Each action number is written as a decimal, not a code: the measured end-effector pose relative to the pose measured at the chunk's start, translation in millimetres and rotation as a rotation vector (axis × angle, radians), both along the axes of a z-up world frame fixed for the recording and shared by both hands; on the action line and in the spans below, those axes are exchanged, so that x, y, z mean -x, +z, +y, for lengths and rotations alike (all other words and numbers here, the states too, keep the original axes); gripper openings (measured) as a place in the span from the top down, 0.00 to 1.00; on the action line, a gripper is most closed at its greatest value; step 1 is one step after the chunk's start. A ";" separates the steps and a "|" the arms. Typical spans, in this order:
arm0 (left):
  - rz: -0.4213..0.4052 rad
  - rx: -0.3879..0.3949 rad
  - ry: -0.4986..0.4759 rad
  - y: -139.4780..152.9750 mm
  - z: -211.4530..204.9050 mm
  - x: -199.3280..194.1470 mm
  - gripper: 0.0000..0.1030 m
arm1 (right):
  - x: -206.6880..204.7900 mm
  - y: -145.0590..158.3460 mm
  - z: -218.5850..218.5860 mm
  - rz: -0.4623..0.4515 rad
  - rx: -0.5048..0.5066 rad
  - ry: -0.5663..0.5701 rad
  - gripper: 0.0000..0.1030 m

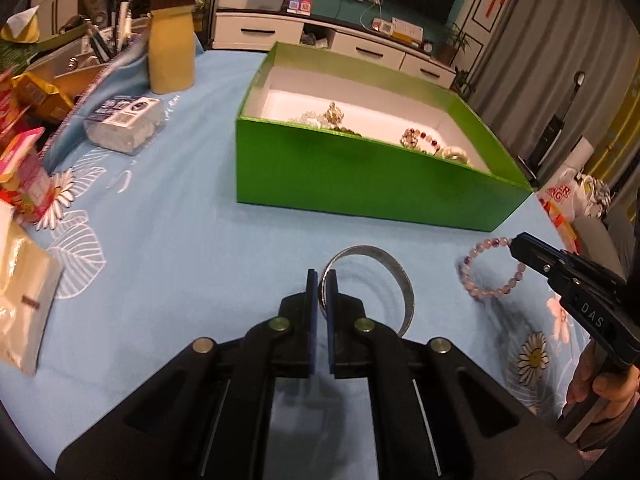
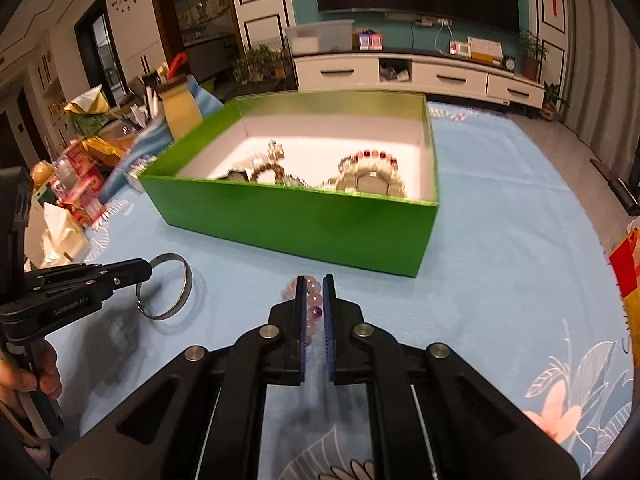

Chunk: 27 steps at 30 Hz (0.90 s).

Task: Organize jewelry
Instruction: 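Carry the bangle and pink bracelet into the green box and release both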

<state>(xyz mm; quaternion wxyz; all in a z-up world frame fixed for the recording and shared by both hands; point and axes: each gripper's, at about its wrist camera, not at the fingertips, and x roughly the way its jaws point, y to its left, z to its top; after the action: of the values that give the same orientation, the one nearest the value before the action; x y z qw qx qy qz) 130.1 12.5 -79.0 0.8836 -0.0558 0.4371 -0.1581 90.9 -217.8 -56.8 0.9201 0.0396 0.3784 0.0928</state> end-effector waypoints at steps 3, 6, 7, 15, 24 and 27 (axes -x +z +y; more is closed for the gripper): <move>-0.017 0.000 0.006 8.9 1.4 7.8 0.96 | 9.7 10.1 -3.1 -0.026 -0.003 -0.001 0.93; -0.029 -0.002 0.010 16.7 1.3 15.3 0.96 | 15.9 17.5 -6.1 -0.041 -0.013 -0.008 0.93; -0.034 -0.005 0.010 19.5 0.6 18.1 0.96 | 17.8 19.7 -7.6 -0.045 -0.017 -0.009 0.93; -0.066 -0.002 0.001 36.3 1.4 31.8 0.96 | 33.9 37.0 -14.5 -0.084 -0.030 -0.014 0.93; -0.113 -0.010 -0.015 61.6 -2.2 40.6 0.96 | 46.9 53.2 -16.6 -0.126 -0.044 -0.009 0.93; -0.125 -0.011 -0.019 68.6 -4.5 41.1 0.96 | 48.2 59.4 -16.3 -0.140 -0.045 -0.006 0.93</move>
<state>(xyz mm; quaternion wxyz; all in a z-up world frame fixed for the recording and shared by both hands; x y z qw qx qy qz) 89.0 8.0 -10.4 0.9080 -0.0366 0.3824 -0.1672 42.7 -234.1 2.6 0.9435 0.0547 0.3108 0.1008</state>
